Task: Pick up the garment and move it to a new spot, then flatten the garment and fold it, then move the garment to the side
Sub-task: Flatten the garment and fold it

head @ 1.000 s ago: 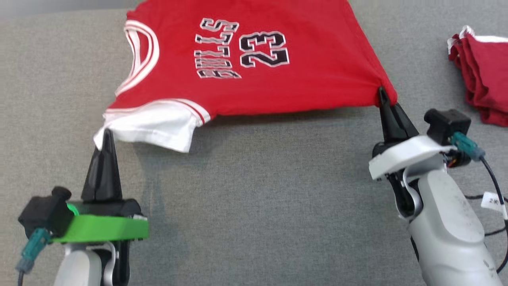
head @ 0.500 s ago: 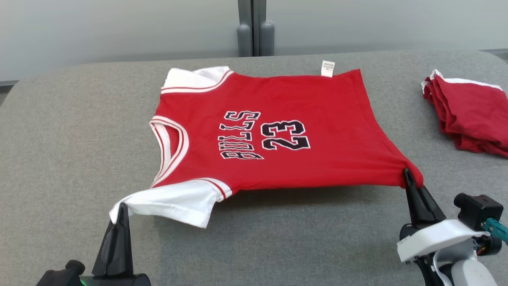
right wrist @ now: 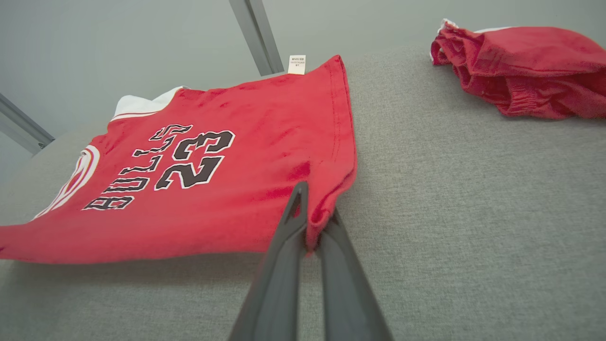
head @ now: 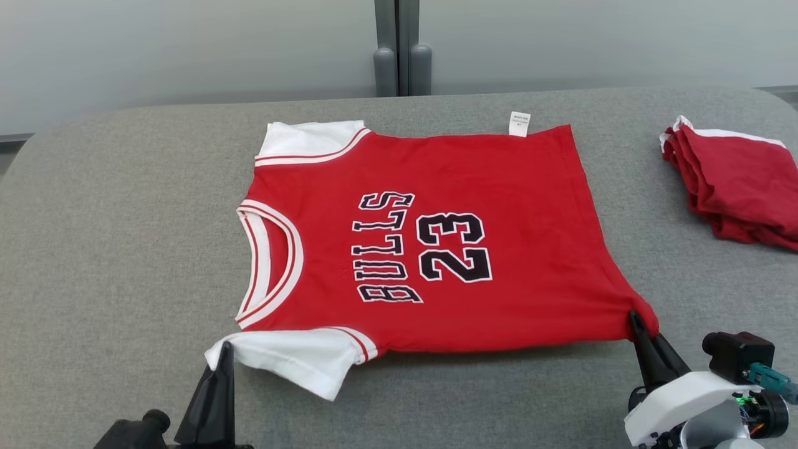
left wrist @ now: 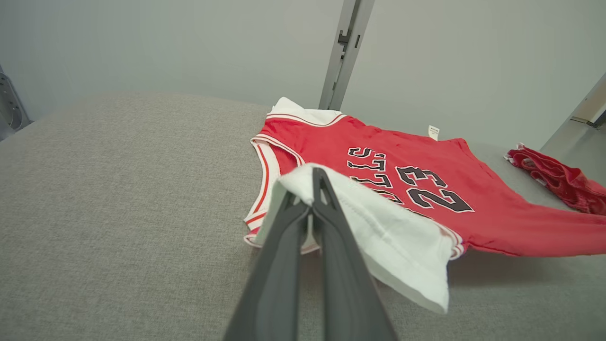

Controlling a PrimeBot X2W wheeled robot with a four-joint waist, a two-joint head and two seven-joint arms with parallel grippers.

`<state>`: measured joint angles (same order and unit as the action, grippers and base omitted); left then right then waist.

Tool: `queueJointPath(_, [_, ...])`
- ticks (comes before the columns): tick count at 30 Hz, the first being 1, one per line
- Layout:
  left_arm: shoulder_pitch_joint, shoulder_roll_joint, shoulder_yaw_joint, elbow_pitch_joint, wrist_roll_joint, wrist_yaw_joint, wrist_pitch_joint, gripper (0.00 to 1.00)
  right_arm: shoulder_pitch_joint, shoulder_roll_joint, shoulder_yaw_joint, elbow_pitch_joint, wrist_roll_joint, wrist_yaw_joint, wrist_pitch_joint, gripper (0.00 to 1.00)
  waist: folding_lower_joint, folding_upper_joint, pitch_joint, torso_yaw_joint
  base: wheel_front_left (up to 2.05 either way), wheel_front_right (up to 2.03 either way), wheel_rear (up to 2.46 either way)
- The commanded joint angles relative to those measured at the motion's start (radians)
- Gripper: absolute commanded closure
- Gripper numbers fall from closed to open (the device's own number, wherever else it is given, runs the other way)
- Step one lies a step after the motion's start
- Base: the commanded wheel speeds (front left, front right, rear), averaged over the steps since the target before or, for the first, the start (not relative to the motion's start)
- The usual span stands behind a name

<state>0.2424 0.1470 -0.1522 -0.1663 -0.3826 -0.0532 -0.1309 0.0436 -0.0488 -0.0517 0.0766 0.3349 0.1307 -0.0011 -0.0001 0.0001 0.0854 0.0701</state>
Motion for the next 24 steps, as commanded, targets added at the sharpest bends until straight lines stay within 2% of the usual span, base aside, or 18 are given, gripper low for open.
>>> queueJointPath(1, [-0.03,0.006,-0.001,0.017,-0.001,-0.008,-0.005,1.0,-0.022,-0.004,-0.001,0.016,-0.005,0.0,0.0,1.0,0.0001,-0.0001,0.008,0.002,0.0,0.0,0.0])
queueJointPath(8, [-0.134,0.006,-0.026,0.113,0.009,-0.025,-0.02,1.0,-0.091,-0.004,0.009,0.102,-0.024,0.0,0.011,1.0,0.0001,-0.0001,0.037,0.009,0.0,0.0,0.0])
queueJointPath(14, [-0.274,0.016,-0.063,0.211,0.042,-0.043,-0.045,1.0,-0.167,-0.004,0.009,0.167,0.015,0.0,0.01,1.0,0.0001,-0.0001,0.067,0.012,0.0,0.0,0.0])
queueJointPath(24, [-0.61,0.006,-0.094,0.549,0.071,-0.061,-0.099,1.0,-0.366,-0.004,0.0,0.328,0.002,0.0,-0.018,1.0,0.0001,-0.0001,0.141,-0.002,0.0,0.0,0.0])
